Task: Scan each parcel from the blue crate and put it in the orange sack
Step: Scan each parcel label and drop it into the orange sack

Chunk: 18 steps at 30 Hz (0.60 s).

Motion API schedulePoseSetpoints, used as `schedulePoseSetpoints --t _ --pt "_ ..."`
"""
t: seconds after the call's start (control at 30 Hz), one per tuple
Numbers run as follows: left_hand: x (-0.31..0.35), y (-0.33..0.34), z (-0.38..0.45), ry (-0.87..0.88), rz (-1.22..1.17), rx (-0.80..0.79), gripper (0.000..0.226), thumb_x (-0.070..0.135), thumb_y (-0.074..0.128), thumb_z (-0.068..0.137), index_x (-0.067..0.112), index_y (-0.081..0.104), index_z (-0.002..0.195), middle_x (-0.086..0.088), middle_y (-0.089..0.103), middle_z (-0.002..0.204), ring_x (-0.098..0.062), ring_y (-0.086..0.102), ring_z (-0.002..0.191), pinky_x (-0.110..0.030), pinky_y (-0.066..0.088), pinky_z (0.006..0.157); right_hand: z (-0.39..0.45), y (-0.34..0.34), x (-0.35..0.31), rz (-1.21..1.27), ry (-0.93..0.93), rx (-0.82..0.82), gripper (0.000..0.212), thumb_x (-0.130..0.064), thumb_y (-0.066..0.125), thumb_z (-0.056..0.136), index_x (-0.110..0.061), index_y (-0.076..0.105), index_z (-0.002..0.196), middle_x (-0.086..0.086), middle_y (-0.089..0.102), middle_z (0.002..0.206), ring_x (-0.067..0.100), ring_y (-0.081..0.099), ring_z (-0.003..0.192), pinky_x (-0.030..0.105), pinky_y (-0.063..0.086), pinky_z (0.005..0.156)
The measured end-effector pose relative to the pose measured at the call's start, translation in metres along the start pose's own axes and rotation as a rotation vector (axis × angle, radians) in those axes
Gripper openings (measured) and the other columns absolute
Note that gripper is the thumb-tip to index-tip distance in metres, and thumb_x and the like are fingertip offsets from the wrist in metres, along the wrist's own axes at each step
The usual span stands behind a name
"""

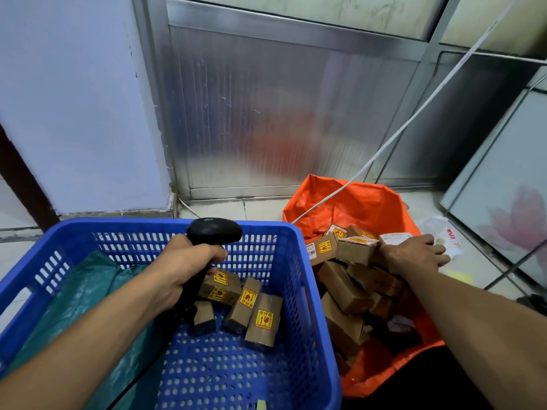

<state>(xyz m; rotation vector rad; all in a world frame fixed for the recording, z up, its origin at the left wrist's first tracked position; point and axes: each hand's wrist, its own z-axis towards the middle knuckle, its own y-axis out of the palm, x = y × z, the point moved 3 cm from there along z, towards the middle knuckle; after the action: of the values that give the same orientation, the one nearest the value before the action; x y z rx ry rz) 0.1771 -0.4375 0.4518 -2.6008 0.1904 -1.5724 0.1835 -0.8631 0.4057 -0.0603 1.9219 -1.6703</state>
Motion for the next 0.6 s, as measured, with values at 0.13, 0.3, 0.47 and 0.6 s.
schedulePoseSetpoints --t 0.13,0.3,0.47,0.6 --pt "-0.001 0.0 0.002 0.008 0.001 0.0 0.015 0.002 0.071 0.086 0.0 0.069 0.101 -0.008 0.06 0.064 -0.013 0.054 0.048 -0.025 0.044 0.05 0.0 0.01 -0.003 -0.049 0.022 -0.075 0.101 -0.049 0.078 0.073 0.006 0.027 0.141 0.027 0.036 0.139 0.04 0.035 0.129 0.043 0.032 0.105" --pt "-0.001 0.002 0.001 0.006 0.004 -0.014 0.014 0.001 0.07 0.087 -0.001 0.069 0.101 -0.008 0.06 0.063 -0.014 0.054 0.049 -0.026 0.045 0.05 0.002 0.035 -0.016 -0.003 0.037 -0.231 0.104 -0.044 0.082 0.076 0.001 0.024 0.15 0.026 0.029 0.152 0.044 0.029 0.139 0.047 0.031 0.112" --pt "-0.002 0.003 0.003 0.002 0.014 -0.014 0.013 0.002 0.071 0.086 0.001 0.068 0.1 -0.008 0.061 0.063 -0.014 0.054 0.05 -0.026 0.044 0.049 0.0 0.05 -0.031 0.114 -0.009 -0.25 0.079 -0.034 0.076 0.084 0.004 0.04 0.143 0.026 0.04 0.146 0.045 0.039 0.133 0.047 0.04 0.105" --pt "-0.004 0.002 0.004 0.01 0.013 -0.023 0.007 0.002 0.071 0.086 0.002 0.069 0.093 -0.006 0.06 0.058 -0.013 0.053 0.048 -0.026 0.044 0.049 -0.011 0.053 -0.038 0.094 -0.118 -0.283 0.065 -0.027 0.065 0.091 -0.002 0.038 0.145 0.028 0.031 0.148 0.045 0.037 0.133 0.045 0.036 0.112"
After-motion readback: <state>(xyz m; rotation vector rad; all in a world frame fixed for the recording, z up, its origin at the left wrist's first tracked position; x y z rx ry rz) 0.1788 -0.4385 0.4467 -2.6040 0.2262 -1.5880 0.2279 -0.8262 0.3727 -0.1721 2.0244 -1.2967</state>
